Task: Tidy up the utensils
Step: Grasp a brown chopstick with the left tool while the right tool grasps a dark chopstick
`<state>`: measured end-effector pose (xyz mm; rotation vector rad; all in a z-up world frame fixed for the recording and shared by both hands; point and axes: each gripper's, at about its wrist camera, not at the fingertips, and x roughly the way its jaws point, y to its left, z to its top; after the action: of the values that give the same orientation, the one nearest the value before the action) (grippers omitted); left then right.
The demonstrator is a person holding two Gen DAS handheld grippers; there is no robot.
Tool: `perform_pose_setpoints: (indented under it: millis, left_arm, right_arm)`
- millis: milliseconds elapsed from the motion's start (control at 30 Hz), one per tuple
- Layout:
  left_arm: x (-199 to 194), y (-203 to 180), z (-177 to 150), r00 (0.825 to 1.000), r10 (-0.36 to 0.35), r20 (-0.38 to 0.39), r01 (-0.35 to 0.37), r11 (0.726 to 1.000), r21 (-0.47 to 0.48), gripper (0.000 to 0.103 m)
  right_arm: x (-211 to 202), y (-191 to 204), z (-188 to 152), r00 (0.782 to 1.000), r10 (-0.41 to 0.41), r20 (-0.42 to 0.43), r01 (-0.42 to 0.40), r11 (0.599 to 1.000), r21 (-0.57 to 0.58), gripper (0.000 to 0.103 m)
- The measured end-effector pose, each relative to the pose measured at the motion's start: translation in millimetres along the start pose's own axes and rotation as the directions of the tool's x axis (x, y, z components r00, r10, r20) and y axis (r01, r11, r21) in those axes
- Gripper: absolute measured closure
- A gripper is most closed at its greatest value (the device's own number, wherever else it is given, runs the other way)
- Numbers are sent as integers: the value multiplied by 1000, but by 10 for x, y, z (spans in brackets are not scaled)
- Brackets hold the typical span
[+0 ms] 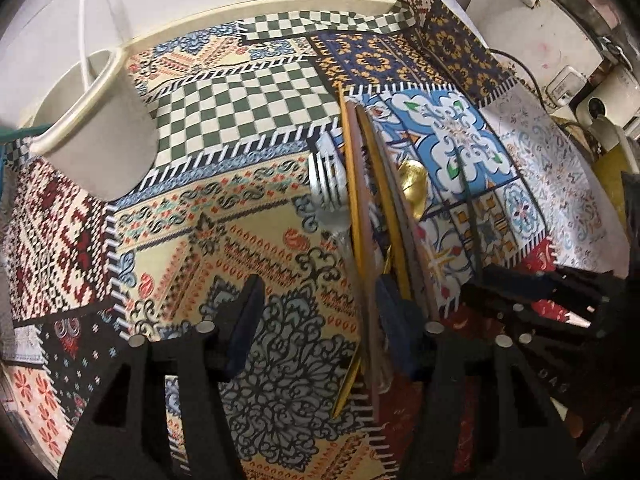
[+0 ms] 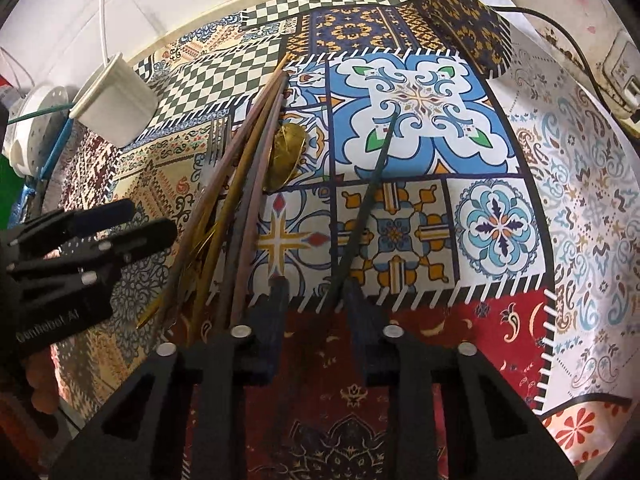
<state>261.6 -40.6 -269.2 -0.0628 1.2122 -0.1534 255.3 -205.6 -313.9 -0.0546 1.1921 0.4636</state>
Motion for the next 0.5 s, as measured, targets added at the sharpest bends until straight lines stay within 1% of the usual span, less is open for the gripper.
perform_pose_setpoints:
  millis: [67, 133, 200, 267, 300, 367, 433, 500]
  left_arm:
    - [26, -23, 56, 1000, -21, -4, 21, 1000, 5, 59]
    - [65, -51, 122, 999, -35, -10, 35, 999, 16, 63]
    - [118, -89, 198, 999, -44, -16, 44, 998, 35, 68]
    - [183, -111, 259, 997, -65, -36, 67, 997, 47, 77]
    - [212, -117, 286, 997, -70, -44, 72, 996, 48, 79]
    - [280, -131, 336, 995, -74, -62, 77, 996, 51, 87]
    - [336, -131, 382, 993, -83, -78, 87, 995, 49, 91]
    - [363, -136, 423, 993, -84, -80, 88, 995, 51, 91]
  right_arm:
    - [10, -10, 6, 1000, -4, -2, 4, 1000, -8, 88]
    - [4, -39, -6, 1000, -1, -6, 1, 1000, -22, 94]
    - [9, -62, 3, 1000, 19, -9, -19, 1000, -21, 95]
    - [-1, -92, 9, 1000, 8, -5, -8, 1000, -25, 95]
    - [-2, -115, 28, 1000, 1, -2, -1, 1000, -30, 95]
    - [-5, -149, 59, 1000, 3, -2, -4, 1000, -24, 95]
    - [-3, -195, 109, 1000, 5, 0, -5, 1000, -18, 95]
    - [-1, -220, 149, 1000, 4, 3, -4, 1000, -15, 96]
